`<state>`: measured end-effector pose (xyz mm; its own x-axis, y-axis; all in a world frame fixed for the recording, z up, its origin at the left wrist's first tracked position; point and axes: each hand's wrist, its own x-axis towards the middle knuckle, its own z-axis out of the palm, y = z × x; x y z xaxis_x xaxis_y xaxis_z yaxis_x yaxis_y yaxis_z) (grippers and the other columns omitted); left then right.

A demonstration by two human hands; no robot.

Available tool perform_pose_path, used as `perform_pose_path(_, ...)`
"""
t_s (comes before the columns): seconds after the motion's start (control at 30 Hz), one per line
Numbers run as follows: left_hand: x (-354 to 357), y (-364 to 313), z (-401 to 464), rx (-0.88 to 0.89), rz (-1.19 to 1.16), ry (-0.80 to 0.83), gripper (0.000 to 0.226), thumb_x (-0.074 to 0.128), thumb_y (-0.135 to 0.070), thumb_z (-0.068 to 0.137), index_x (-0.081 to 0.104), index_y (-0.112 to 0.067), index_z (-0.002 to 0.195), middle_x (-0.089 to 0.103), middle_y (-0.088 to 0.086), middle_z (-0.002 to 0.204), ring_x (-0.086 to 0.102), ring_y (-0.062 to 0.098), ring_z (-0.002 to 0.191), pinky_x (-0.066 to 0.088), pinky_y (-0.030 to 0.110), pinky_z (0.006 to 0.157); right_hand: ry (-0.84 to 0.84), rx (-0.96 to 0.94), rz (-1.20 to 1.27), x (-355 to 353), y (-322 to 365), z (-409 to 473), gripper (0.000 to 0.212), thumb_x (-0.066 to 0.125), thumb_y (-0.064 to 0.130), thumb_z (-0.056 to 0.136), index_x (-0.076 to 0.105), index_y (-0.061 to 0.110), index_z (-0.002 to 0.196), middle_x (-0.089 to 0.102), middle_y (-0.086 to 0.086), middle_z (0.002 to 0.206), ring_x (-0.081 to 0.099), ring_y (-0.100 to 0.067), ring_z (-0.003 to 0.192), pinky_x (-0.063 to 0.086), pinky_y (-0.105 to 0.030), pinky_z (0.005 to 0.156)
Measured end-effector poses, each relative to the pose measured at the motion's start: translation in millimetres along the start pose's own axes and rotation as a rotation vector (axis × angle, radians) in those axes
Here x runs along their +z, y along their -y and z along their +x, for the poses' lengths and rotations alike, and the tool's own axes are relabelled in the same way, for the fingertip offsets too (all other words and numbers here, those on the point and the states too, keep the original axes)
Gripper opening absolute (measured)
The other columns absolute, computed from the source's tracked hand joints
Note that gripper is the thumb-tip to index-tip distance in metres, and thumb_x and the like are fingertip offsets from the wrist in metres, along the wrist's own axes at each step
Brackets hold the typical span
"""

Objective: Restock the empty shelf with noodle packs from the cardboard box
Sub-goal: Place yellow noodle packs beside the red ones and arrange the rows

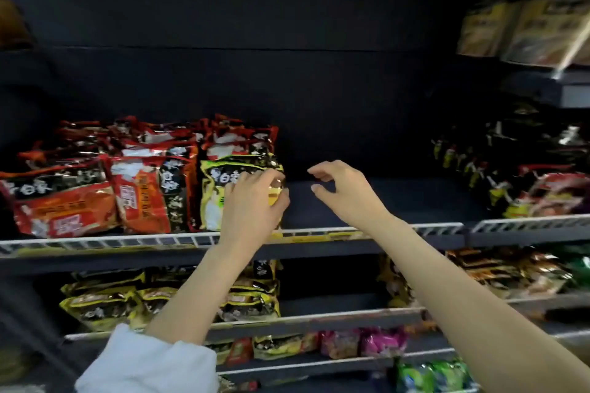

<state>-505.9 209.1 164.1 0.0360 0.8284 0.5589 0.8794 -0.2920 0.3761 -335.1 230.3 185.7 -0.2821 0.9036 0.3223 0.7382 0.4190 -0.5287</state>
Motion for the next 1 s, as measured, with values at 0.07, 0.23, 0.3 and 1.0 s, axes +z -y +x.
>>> perform_pose_path(0.07,14,-31,-11,0.024,-0.191,0.039,0.014,0.058,-0.025,0.09,0.064,-0.018,0.101,0.066,-0.006,0.083,0.063,0.019,0.081,0.051,0.036,0.072,-0.032,0.078,-0.03,-17,-17,-29,0.031,0.055,0.021,0.094,0.058,0.018,0.125,0.06,-0.001,0.118,0.057,-0.012,0.11,0.046,-0.028,0.095)
perform_pose_path(0.23,62,-123,-50,0.097,-0.287,0.179,0.013,0.054,-0.028,0.091,0.064,-0.02,0.092,0.067,-0.005,0.077,0.062,0.017,0.069,0.048,0.032,0.057,-0.105,0.284,-0.079,-67,-76,-119,0.026,0.053,0.017,0.095,0.062,0.014,0.119,0.064,0.0,0.109,0.056,-0.005,0.093,0.037,-0.011,0.077)
perform_pose_path(0.3,87,-162,-69,0.125,-0.307,0.294,0.015,0.052,-0.03,0.093,0.064,-0.021,0.095,0.068,-0.006,0.081,0.062,0.015,0.072,0.049,0.031,0.059,-0.134,0.386,-0.08,-85,-104,-158,0.025,0.053,0.016,0.095,0.064,0.012,0.117,0.066,-0.001,0.108,0.058,-0.008,0.093,0.036,-0.01,0.075)
perform_pose_path(1.0,346,-406,-225,-0.421,-0.194,1.081,0.056,0.041,-0.019,0.098,0.018,-0.012,0.148,0.046,0.02,0.137,0.052,0.037,0.118,0.044,0.039,0.09,0.524,0.916,-0.33,-85,-388,-395,0.094,0.053,0.063,0.083,0.017,0.006,0.148,0.008,-0.019,0.156,0.006,-0.033,0.145,0.009,-0.042,0.118)
